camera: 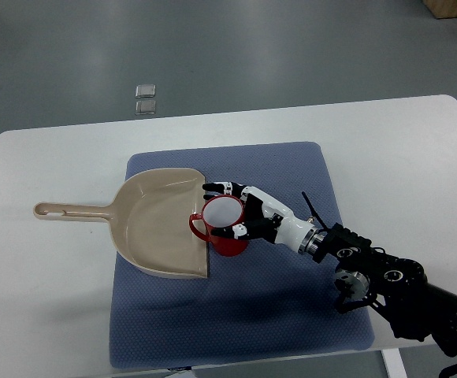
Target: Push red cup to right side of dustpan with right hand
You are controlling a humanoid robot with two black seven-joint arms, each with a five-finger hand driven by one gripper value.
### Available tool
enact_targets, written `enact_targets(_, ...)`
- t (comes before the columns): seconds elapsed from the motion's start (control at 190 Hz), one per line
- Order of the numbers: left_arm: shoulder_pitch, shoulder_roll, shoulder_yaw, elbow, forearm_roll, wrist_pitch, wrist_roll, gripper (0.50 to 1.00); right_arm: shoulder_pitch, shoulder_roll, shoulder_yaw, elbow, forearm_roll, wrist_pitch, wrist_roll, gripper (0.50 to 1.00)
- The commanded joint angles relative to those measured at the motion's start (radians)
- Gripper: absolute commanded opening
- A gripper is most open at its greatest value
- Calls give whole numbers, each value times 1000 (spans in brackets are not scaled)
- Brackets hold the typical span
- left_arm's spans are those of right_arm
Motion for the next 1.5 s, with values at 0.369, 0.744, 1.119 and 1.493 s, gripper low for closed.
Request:
enact_targets(0.369, 0, 0, 0, 1, -1, 0, 0, 1000, 3, -55, 23, 1, 40, 56, 0, 932)
enact_targets(0.744, 0, 0, 2, 0, -1, 0, 0, 1000, 25, -136, 23, 90, 146, 78, 0, 934)
enact_targets(1.119, 0, 0, 2, 0, 1, 0, 0, 1000, 43, -141, 133, 21, 471, -17, -99, 934)
enact_targets(1.493, 0, 0, 3, 0, 1, 0, 0, 1000, 63, -139, 199, 9, 641, 0, -105, 934)
